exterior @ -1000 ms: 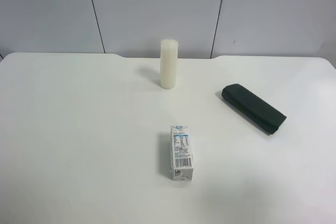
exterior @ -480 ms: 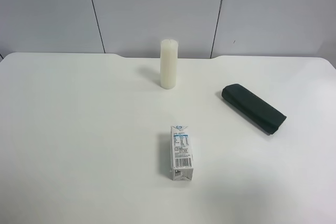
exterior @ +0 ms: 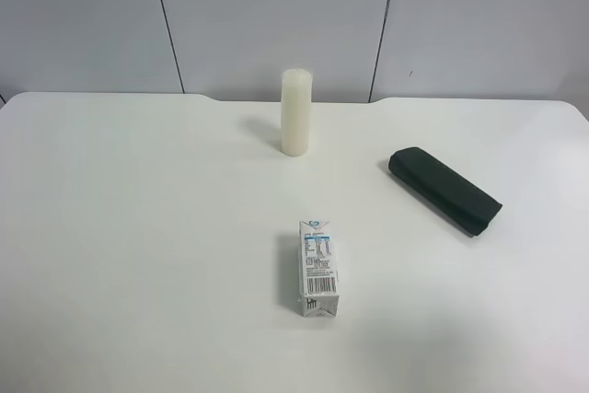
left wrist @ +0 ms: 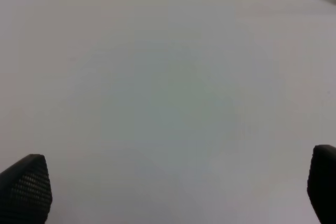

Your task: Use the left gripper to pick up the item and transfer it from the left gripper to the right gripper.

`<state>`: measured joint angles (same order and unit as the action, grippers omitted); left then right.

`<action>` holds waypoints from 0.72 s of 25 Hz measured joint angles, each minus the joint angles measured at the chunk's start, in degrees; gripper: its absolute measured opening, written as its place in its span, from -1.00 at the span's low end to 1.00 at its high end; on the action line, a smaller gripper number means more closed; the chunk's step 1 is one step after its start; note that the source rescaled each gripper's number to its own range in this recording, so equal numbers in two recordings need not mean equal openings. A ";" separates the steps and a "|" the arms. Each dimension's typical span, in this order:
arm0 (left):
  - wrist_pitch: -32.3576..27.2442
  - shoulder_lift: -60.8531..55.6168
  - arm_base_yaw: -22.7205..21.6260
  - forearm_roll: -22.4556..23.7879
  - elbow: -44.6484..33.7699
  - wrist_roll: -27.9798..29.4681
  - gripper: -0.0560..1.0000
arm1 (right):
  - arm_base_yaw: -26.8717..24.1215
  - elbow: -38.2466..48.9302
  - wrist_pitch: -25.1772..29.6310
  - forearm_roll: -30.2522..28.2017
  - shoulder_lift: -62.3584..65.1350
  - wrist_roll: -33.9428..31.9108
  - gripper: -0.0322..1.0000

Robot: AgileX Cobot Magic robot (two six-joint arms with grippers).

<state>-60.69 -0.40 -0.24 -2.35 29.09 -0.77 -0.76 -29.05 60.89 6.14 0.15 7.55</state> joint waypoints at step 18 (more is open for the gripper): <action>0.00 0.00 0.00 0.00 0.00 0.00 0.99 | 0.00 0.00 0.00 0.00 0.00 0.00 0.93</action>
<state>-60.69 -0.40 -0.24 -2.35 29.09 -0.77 -0.76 -29.05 60.89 6.14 0.15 7.55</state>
